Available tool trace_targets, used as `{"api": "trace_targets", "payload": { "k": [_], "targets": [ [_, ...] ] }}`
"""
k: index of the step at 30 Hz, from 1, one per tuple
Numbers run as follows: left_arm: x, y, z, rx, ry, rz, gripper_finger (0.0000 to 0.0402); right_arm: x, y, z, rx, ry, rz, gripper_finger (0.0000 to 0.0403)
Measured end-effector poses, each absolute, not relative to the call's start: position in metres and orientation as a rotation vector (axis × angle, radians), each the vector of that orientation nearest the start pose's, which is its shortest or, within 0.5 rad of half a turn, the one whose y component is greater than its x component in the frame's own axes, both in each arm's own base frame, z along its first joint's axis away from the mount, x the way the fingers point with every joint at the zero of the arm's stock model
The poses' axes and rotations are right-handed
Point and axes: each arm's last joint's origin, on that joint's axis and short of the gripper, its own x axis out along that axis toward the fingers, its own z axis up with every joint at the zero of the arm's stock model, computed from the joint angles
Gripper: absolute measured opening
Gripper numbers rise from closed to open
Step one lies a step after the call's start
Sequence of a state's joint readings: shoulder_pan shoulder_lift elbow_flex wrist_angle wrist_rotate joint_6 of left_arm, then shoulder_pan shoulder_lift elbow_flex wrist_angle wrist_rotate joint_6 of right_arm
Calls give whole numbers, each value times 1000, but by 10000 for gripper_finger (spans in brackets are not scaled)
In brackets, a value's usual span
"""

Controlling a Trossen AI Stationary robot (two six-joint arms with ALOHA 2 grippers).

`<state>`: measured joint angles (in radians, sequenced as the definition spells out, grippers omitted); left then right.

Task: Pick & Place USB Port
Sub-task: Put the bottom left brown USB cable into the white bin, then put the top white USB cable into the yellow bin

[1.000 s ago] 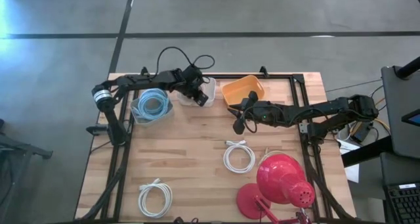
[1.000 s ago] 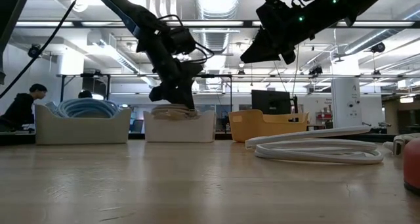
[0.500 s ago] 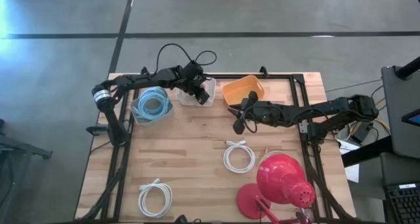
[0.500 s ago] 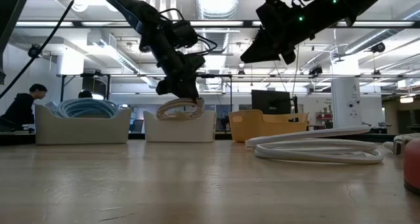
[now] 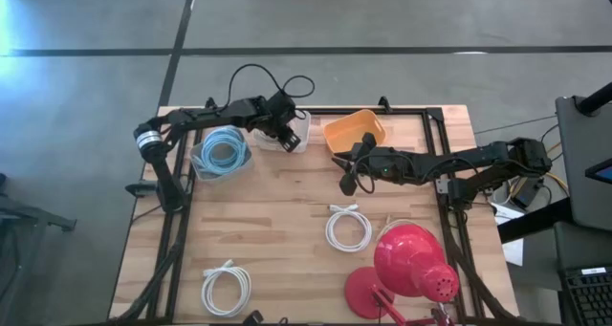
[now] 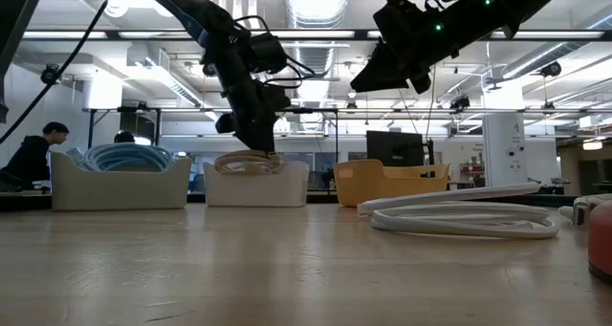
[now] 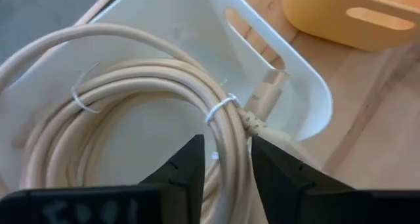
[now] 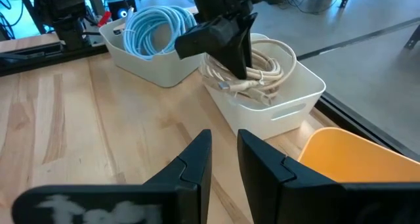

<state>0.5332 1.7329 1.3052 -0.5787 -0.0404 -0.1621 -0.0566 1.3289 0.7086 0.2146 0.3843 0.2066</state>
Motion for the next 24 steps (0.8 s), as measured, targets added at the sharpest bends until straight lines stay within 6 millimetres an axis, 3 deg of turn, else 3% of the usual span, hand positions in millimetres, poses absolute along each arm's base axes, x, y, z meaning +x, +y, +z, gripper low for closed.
{"api": "trace_targets", "payload": {
  "k": [9,13,19,24],
  "targets": [
    [312,185,240,-404,934,609,181,278,-24,228,158,371,-378,68],
    [311,184,260,-424,913,595,188,276,-21,223,199,431,-283,68],
    [301,174,292,-411,861,588,188,273,-18,216,202,518,-272,68],
    [293,160,308,-392,810,567,188,272,-18,215,163,538,-255,72]
  ]
}}
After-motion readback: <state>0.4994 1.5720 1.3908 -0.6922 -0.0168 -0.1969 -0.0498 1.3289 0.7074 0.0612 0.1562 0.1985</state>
